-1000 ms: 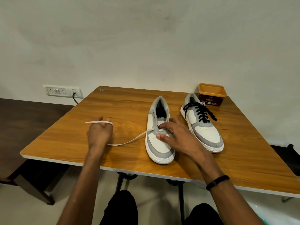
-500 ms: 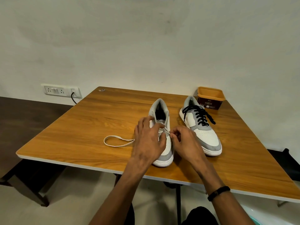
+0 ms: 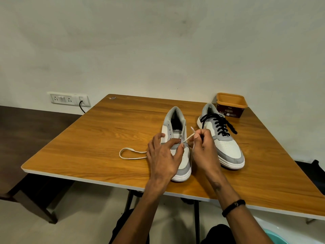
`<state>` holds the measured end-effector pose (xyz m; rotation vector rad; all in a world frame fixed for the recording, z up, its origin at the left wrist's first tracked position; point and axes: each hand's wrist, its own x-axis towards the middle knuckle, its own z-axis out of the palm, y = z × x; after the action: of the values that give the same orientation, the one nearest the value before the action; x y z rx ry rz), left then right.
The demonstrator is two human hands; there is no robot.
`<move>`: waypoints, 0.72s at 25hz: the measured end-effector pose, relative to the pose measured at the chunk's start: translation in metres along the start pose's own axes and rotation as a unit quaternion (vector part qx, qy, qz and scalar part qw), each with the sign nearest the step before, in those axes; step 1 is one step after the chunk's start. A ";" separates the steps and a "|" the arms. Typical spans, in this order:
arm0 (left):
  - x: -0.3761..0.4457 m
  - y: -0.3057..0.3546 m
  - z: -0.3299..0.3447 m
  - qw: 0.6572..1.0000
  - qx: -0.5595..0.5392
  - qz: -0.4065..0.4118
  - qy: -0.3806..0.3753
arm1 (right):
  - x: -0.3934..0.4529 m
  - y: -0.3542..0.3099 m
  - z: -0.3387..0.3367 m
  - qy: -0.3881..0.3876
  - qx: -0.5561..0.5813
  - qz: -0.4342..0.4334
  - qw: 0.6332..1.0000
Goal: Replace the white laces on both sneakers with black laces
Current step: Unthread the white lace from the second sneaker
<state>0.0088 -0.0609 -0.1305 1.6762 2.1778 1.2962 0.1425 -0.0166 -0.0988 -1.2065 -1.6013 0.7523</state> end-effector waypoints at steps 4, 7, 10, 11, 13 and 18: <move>0.000 -0.001 0.000 1.000 -0.001 -0.004 -0.004 | 0.015 -0.023 -0.006 0.049 0.301 0.127 0.944; -0.001 -0.002 0.001 1.000 -0.017 0.000 0.002 | 0.022 -0.027 -0.017 0.024 0.338 0.128 0.932; -0.002 -0.004 0.002 1.000 -0.018 0.002 0.010 | 0.011 -0.021 -0.015 -0.047 0.010 -0.010 0.999; -0.002 -0.004 0.002 1.000 -0.012 0.003 0.008 | 0.007 -0.018 -0.012 -0.061 -0.064 -0.058 0.994; -0.001 -0.004 0.001 1.000 0.001 0.003 0.001 | 0.006 -0.016 -0.007 -0.063 -0.135 -0.128 0.980; -0.001 -0.005 0.001 1.000 0.009 -0.001 0.003 | 0.009 -0.010 -0.011 -0.114 -0.254 -0.197 0.940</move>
<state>0.0064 -0.0617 -0.1348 1.6775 2.2018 1.2860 0.1485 -0.0125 -0.0836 -1.1161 -2.2361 0.2237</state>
